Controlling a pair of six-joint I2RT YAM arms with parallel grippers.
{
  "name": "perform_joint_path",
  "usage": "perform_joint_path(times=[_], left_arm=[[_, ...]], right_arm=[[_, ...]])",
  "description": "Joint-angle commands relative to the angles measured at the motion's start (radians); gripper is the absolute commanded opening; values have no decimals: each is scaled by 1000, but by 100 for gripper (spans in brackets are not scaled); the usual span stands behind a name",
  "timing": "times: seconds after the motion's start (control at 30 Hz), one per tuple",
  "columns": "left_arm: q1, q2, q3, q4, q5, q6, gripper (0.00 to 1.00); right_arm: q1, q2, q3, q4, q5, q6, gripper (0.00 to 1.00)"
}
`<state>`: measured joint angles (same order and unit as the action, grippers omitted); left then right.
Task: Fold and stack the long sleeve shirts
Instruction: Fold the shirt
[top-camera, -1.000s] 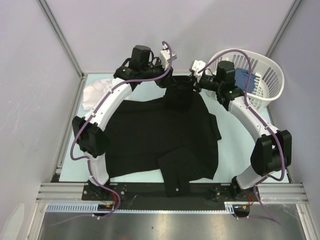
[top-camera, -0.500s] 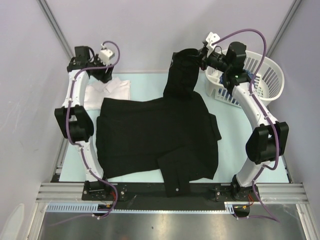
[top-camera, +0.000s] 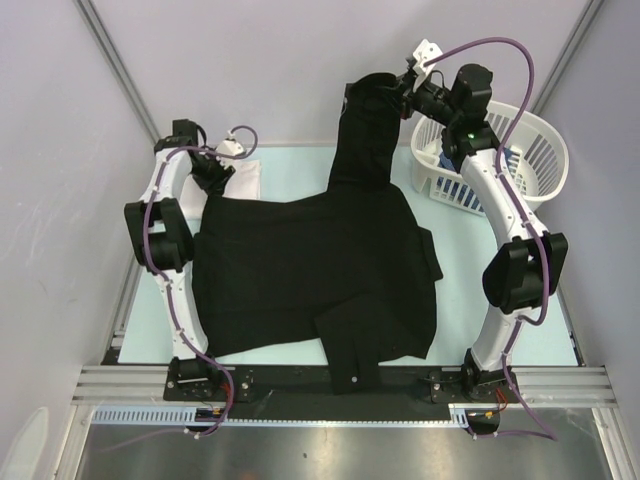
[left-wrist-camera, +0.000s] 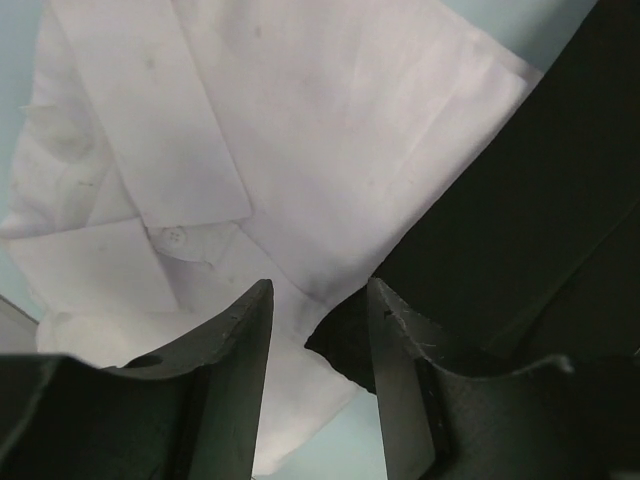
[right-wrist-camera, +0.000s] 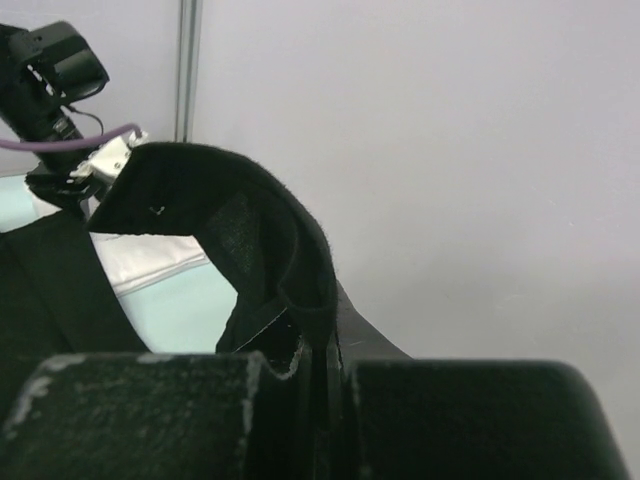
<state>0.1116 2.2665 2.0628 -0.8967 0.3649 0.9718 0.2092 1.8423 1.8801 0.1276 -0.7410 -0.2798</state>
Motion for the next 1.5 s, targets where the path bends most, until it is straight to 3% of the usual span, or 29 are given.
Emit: perform_joint_path(times=[0.0,0.27,0.47,0.6,0.73,1.2,1.23,1.27,1.37,1.47], left_arm=[[-3,8,25,-77,-20,108,47],[-4,22,-1,-111,-20,134,41],[-9,36,6,-123,-30,137,25],[-7,44,36,-142,-35,116,8],[-6,5,42,-145,-14,110,1],[-6,-125,-69,-77,-12,79,0],[-7,-105,-44,-83,-20,77,4],[-7,-95,-32,-88,-35,64,22],[-4,-41,25,-137,-29,82,53],[-4,4,49,-139,-35,105,66]], right_arm=[[-4,21,77,4,26,8,0],[-11,35,96,-6,28,-7,0],[-19,31,96,-6,25,-4,0],[-28,21,94,3,23,5,0],[-39,5,88,15,19,16,0],[-53,-135,-47,53,-26,50,0],[-54,-137,-49,52,-27,53,0],[-54,-141,-50,52,-26,56,0],[-54,-146,-58,53,-29,62,0],[-54,-149,-58,53,-32,71,0]])
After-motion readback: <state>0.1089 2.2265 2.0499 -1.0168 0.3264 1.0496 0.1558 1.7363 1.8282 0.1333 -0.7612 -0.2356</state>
